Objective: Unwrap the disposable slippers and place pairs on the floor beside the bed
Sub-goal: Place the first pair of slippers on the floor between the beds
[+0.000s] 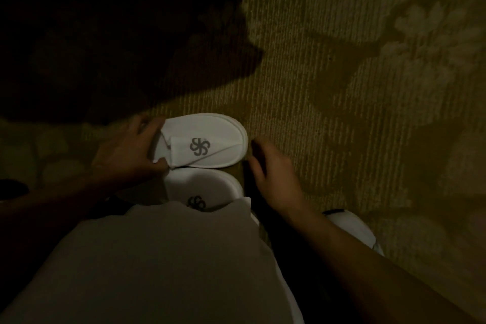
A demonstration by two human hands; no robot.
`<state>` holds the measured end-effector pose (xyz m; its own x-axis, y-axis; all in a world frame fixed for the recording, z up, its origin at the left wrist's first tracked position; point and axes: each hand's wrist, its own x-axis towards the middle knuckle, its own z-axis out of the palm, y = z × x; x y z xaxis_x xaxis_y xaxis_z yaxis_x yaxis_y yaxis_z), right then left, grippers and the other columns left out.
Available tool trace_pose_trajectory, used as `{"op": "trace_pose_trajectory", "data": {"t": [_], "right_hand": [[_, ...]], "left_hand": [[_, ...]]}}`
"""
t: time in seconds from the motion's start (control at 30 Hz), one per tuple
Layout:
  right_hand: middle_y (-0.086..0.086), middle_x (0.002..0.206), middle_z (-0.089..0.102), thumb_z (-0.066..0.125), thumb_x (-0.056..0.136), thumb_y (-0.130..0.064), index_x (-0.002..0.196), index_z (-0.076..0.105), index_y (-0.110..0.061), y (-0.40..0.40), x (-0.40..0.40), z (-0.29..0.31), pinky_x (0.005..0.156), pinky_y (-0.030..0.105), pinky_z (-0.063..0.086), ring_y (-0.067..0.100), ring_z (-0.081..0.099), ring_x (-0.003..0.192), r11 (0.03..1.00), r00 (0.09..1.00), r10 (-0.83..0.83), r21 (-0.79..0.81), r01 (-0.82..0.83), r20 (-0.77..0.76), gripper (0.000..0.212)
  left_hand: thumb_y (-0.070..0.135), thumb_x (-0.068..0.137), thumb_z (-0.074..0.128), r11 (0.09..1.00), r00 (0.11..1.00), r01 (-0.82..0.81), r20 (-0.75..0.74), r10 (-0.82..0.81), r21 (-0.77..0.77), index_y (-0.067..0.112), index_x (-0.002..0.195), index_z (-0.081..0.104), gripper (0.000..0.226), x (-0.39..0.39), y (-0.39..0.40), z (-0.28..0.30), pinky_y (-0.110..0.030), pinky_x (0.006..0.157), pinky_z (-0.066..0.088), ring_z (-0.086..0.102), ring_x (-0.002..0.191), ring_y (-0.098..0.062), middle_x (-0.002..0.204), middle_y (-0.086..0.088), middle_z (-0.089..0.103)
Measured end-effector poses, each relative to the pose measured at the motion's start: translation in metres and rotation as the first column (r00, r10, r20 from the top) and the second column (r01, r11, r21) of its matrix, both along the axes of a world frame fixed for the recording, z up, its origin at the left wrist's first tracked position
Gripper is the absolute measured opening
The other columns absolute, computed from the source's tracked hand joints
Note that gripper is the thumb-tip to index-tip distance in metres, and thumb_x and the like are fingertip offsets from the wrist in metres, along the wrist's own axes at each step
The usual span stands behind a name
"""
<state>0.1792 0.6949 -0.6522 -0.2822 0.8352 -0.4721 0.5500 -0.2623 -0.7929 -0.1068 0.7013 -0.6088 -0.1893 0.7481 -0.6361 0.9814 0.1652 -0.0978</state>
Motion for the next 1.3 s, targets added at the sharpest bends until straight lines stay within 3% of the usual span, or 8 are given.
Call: {"op": "trace_pose_trajectory", "data": {"t": [0.13,0.23,0.47,0.6,0.77,0.93,1.1,1.3], "right_hand": [[0.008,0.127,0.064,0.059,0.096,-0.027,0.140,0.045,-0.017,0.013,-0.005,0.008,0.091,0.041,0.052,0.022,0.062,0.111,0.999,0.997,0.045,-0.018,-0.046,-0.063,0.048],[0.009,0.128,0.064,0.066,0.091,-0.029,0.146,0.035,-0.023,0.016,-0.011,0.010,0.091,0.042,0.052,0.026,0.062,0.111,0.995,0.996,0.079,-0.055,-0.081,-0.050,0.064],[0.015,0.125,0.064,0.068,0.090,-0.023,0.143,0.035,-0.020,0.014,-0.018,0.015,0.089,0.043,0.052,0.031,0.063,0.109,0.989,0.998,0.035,-0.143,-0.044,-0.060,0.063],[0.015,0.126,0.063,0.068,0.089,-0.018,0.139,0.039,-0.016,0.012,-0.022,0.017,0.088,0.039,0.051,0.030,0.062,0.110,0.986,0.997,-0.007,-0.164,-0.005,-0.076,0.058],[0.015,0.127,0.062,0.068,0.089,-0.018,0.140,0.036,-0.017,0.014,-0.030,0.018,0.089,0.041,0.052,0.030,0.061,0.111,0.977,0.999,-0.027,-0.214,0.017,-0.043,0.060],[0.013,0.123,0.063,0.067,0.090,-0.022,0.132,0.037,-0.017,0.019,-0.032,0.016,0.076,0.031,0.047,0.022,0.061,0.100,0.972,1.000,0.028,-0.232,-0.024,0.013,0.052],[0.017,0.121,0.063,0.066,0.091,-0.028,0.122,0.042,-0.010,0.033,-0.038,0.019,0.078,0.038,0.050,0.032,0.063,0.103,0.966,0.991,0.074,-0.256,-0.044,0.112,0.043],[0.019,0.123,0.061,0.062,0.094,-0.024,0.123,0.045,-0.007,0.036,-0.047,0.019,0.077,0.036,0.046,0.034,0.061,0.107,0.944,0.977,0.056,-0.330,0.015,0.206,0.037]], "left_hand": [[0.041,0.080,0.074,0.977,0.990,-0.131,0.077,0.119,0.167,0.012,0.104,0.058,0.041,0.007,0.003,0.008,-0.038,0.070,0.049,0.061,0.087,-0.034,0.096,-0.015,0.061],[0.044,0.088,0.064,0.913,0.908,-0.407,0.124,0.400,0.031,0.009,0.079,0.060,0.037,0.019,0.004,0.013,-0.042,0.061,0.054,0.065,0.069,-0.033,0.071,-0.014,0.064],[0.032,0.083,0.076,0.632,0.579,-0.737,0.261,0.773,-0.237,0.006,0.091,0.061,0.031,0.042,0.004,0.016,-0.056,0.074,0.061,0.072,0.079,-0.041,0.086,-0.022,0.070],[0.027,0.084,0.075,0.622,0.591,-0.730,0.194,0.783,-0.282,0.009,0.100,0.058,0.030,0.048,0.000,0.013,-0.057,0.073,0.060,0.071,0.083,-0.044,0.093,-0.025,0.068],[0.020,0.087,0.072,0.540,0.494,-0.794,0.222,0.841,-0.279,0.009,0.099,0.057,0.022,0.049,-0.001,0.011,-0.057,0.078,0.059,0.072,0.085,-0.045,0.093,-0.026,0.068],[0.025,0.088,0.069,0.680,0.665,-0.712,0.140,0.733,-0.178,0.006,0.097,0.058,0.024,0.043,0.000,0.009,-0.045,0.081,0.058,0.066,0.088,-0.038,0.096,-0.022,0.067],[0.030,0.087,0.071,0.565,0.549,-0.770,0.144,0.823,-0.296,0.003,0.102,0.056,0.034,0.033,-0.005,0.007,-0.042,0.065,0.058,0.064,0.080,-0.034,0.097,-0.021,0.062],[0.025,0.086,0.073,0.532,0.494,-0.809,0.203,0.845,-0.249,-0.001,0.124,0.050,0.052,0.034,-0.007,0.002,-0.043,0.075,0.057,0.063,0.103,-0.040,0.116,-0.026,0.060]]}}
